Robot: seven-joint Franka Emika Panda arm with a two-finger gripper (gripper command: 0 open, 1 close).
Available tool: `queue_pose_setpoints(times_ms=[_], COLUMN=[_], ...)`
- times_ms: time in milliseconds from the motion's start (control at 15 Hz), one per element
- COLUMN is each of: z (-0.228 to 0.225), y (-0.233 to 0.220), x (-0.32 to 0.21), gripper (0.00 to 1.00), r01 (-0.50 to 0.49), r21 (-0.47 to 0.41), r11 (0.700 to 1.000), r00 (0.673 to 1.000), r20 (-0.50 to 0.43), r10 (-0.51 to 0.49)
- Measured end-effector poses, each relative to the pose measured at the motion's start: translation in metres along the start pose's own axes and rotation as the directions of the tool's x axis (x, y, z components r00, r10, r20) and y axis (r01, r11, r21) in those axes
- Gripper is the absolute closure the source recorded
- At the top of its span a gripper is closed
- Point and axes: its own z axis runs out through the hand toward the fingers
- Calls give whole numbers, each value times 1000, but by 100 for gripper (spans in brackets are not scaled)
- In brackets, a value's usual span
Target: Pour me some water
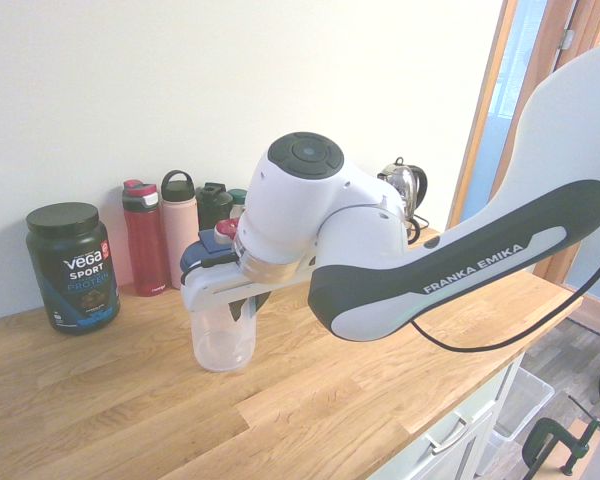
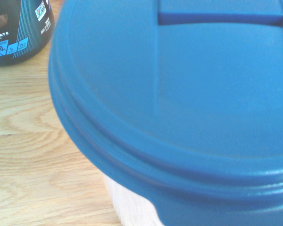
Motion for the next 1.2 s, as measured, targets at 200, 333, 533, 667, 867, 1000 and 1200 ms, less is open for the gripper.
queue_pose_setpoints(times_ms=[200,333,533,667,867,1000,1200], z=[-4,-18,-52,-72,-95,-104,-116], y=[7,24,59,90,139,178,236], x=[-2,-4,7,28,93,142,199], gripper=[100,100,100,100,100,100,100], r01=[4,13,55,140,256,326,420], r21=[9,19,23,6,-39,-33,46], r11=[1000,1000,998,990,966,945,907], r00=[1000,1000,998,990,965,936,871], r20=[5,0,-27,7,71,151,260], r10=[-4,-13,-54,-140,-253,-318,-416])
